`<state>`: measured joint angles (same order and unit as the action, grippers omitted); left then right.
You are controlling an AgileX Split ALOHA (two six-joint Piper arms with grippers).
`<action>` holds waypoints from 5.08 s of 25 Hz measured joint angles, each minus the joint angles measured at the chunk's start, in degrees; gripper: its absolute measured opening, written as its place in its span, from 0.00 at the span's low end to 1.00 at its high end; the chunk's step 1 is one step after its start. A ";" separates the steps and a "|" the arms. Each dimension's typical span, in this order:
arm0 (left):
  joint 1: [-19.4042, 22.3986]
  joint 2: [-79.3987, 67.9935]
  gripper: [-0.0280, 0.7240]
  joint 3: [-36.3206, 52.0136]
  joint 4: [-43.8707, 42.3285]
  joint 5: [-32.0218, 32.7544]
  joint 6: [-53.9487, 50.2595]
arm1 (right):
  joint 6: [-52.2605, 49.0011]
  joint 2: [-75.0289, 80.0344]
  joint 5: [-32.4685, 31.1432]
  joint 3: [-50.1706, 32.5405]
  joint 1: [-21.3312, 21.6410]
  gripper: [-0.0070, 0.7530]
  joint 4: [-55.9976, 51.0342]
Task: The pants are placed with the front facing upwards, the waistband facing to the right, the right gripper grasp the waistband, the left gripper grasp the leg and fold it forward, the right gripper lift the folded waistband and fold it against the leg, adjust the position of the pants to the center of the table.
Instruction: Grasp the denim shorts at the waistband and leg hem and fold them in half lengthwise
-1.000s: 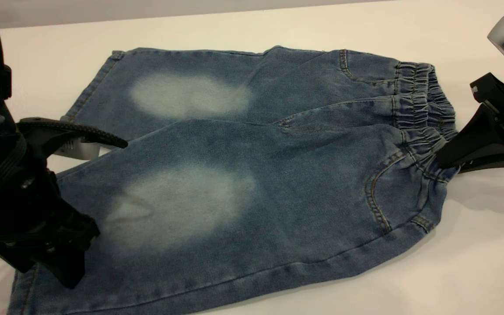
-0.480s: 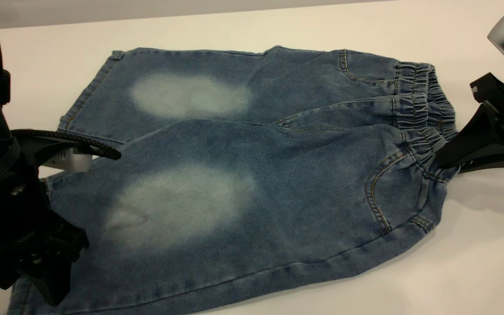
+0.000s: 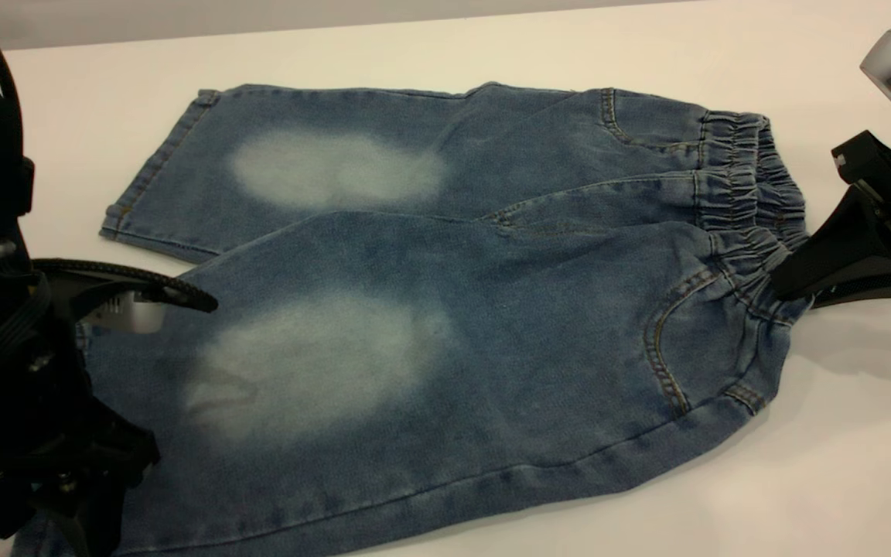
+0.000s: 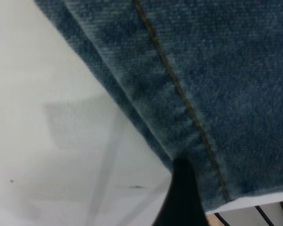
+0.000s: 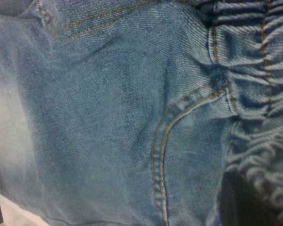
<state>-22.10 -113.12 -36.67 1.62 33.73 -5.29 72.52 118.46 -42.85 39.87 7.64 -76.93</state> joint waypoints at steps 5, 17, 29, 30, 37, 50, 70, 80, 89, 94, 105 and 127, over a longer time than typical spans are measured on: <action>0.00 -0.07 0.70 0.00 0.00 -2.20 0.00 | 0.00 0.00 0.00 0.00 0.00 0.06 0.00; 0.00 -1.50 0.63 -0.10 -0.17 -2.83 -0.06 | 0.00 0.00 0.00 0.00 0.00 0.06 0.00; 0.05 -1.55 0.20 -0.04 -0.12 -3.66 0.03 | 0.00 0.00 0.05 0.00 0.00 0.06 0.00; 0.05 -1.55 0.19 -0.04 -0.02 -3.78 0.05 | 0.00 0.00 0.05 0.00 0.00 0.06 0.00; 0.05 -1.35 0.10 -0.80 0.52 -4.20 0.15 | 0.00 0.00 -0.07 0.00 0.00 0.06 0.00; 0.00 10.60 0.08 -4.84 0.23 0.48 2.03 | 2.31 -1.01 -0.46 0.00 0.00 0.06 -1.96; 0.00 29.24 0.08 -6.84 0.06 -3.60 3.45 | 2.36 -19.68 -0.29 0.00 0.00 0.06 -4.21; 0.00 29.32 0.08 -7.81 -0.27 -15.84 3.52 | 3.67 -19.58 0.55 5.54 0.00 0.06 -6.01; 0.19 28.39 0.08 -7.99 -0.27 -23.68 3.52 | 4.07 -19.58 2.12 7.98 -0.18 0.06 -9.58; 0.19 25.35 0.08 -8.10 -0.20 -28.27 3.52 | 5.79 -19.54 5.82 7.98 -0.24 0.06 -11.94; 0.23 21.14 0.08 -8.16 0.08 -35.05 3.33 | 14.95 -13.10 5.27 8.10 -0.30 0.06 -21.91; 0.26 6.04 0.08 -25.30 -0.21 -32.22 6.15 | 17.43 -4.62 3.00 16.00 -0.79 0.06 -23.10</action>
<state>-21.84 -107.08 -61.97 1.41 1.51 0.86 89.95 113.84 -39.85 55.87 6.85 -100.03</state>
